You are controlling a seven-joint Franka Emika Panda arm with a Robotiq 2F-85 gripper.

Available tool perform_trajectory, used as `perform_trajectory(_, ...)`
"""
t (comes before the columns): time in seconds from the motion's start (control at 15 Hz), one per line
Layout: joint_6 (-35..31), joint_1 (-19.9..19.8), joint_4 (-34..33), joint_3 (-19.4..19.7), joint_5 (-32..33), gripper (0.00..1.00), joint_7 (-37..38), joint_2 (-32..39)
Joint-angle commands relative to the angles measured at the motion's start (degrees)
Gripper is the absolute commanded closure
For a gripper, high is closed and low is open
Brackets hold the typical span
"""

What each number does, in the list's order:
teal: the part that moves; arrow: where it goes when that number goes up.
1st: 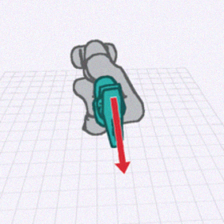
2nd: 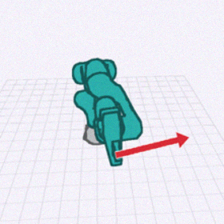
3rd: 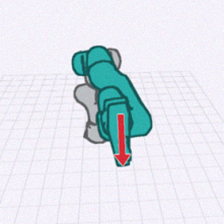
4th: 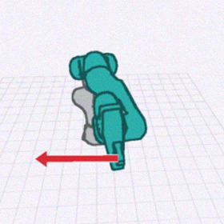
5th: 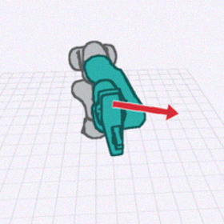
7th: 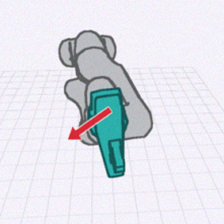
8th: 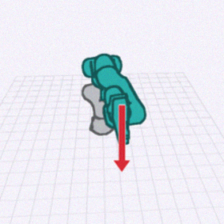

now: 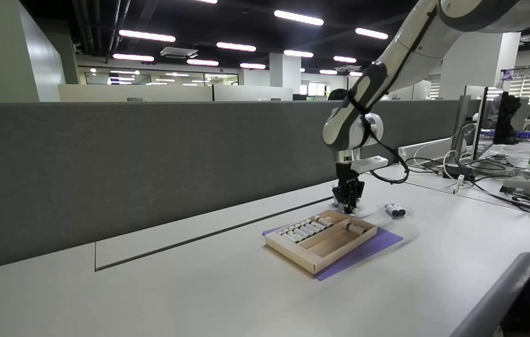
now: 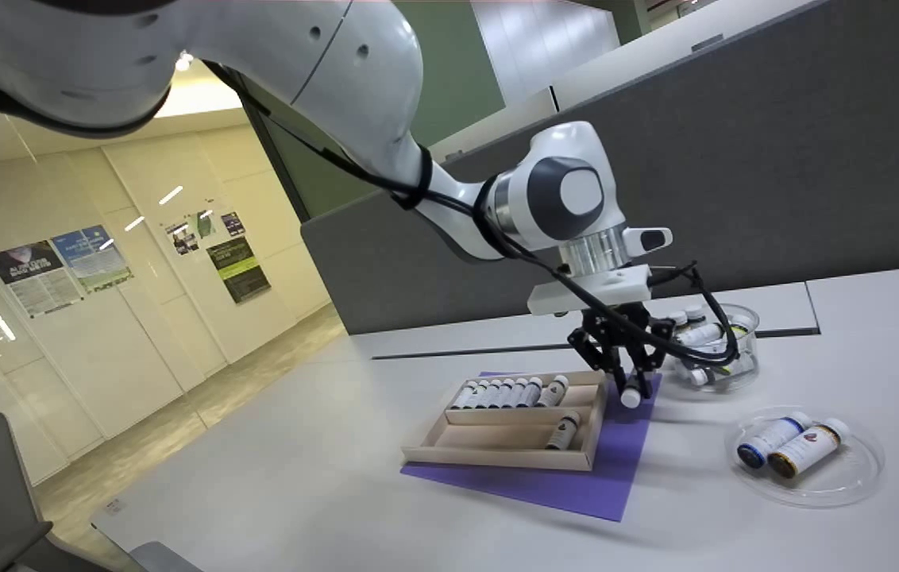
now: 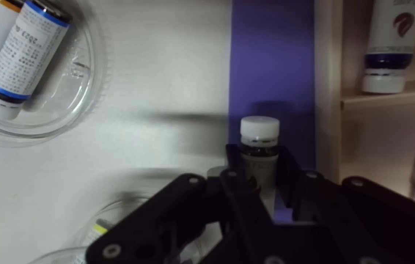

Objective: Pick the bottle on the purple mat and place it on the tray

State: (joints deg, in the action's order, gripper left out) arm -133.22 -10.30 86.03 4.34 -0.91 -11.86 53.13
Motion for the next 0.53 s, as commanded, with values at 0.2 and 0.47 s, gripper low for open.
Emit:
perform_trajectory(0.2,20.05,1.93,-1.95,-0.66,0.23,0.95,3.70,-8.23)
perform_trajectory(0.47,26.39,2.07,-3.34,-1.80,-0.88,0.95,3.03,-9.25)
